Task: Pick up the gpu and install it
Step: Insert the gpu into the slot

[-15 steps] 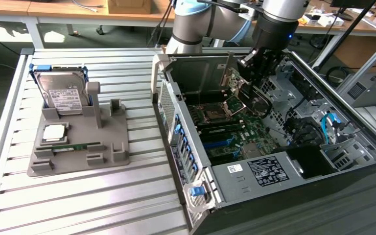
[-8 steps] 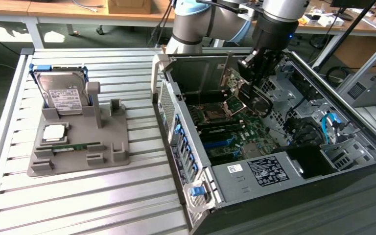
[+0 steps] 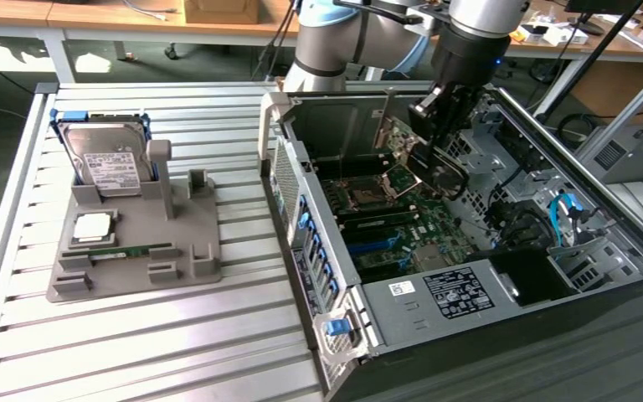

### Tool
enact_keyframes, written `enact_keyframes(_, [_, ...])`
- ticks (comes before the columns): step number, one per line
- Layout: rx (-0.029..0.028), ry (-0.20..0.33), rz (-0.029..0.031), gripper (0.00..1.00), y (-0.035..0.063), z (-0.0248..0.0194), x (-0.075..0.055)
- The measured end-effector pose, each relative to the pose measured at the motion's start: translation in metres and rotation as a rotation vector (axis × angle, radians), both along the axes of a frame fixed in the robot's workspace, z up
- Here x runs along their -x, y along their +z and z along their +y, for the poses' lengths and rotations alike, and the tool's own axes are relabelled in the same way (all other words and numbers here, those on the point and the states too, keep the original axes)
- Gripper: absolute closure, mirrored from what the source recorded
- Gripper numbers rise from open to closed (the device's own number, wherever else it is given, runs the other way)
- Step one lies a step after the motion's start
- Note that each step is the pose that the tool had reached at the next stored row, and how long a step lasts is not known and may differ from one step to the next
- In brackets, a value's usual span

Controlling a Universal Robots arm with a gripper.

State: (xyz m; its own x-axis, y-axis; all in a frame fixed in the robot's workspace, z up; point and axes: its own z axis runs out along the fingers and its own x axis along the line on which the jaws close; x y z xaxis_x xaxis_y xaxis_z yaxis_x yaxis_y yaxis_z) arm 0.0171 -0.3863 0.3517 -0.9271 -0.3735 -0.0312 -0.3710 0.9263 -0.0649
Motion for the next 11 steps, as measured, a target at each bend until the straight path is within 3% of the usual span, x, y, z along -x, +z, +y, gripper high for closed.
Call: enact_keyframes(11, [0.0000,0.101,0.0000,0.73,-0.0001,0.0000,0.0000])
